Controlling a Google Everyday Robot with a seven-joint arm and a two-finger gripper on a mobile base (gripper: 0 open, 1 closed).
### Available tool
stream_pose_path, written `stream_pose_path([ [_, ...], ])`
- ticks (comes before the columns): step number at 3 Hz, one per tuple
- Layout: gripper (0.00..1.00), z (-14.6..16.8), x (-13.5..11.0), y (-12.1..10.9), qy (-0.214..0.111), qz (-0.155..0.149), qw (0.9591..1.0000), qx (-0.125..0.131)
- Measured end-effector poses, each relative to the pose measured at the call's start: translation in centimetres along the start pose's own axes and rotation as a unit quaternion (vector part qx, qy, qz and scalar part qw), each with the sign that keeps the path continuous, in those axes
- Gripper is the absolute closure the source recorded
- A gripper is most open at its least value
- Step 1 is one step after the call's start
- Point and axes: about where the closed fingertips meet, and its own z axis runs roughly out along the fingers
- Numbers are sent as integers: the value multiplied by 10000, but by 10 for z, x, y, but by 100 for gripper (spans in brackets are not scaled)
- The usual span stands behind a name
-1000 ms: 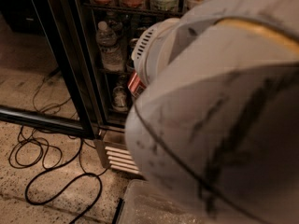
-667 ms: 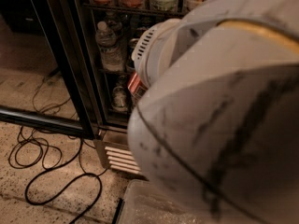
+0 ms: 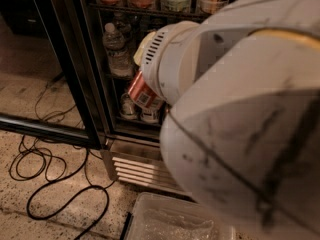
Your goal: Pick coke can from top shelf of fridge
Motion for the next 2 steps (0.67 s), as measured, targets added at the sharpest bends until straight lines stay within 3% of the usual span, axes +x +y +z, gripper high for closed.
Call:
stream_pose_path([
  [1, 100, 21, -2, -13, 207, 358, 9986, -323],
  [2, 100, 37, 3, -48, 472, 701, 9960, -275],
])
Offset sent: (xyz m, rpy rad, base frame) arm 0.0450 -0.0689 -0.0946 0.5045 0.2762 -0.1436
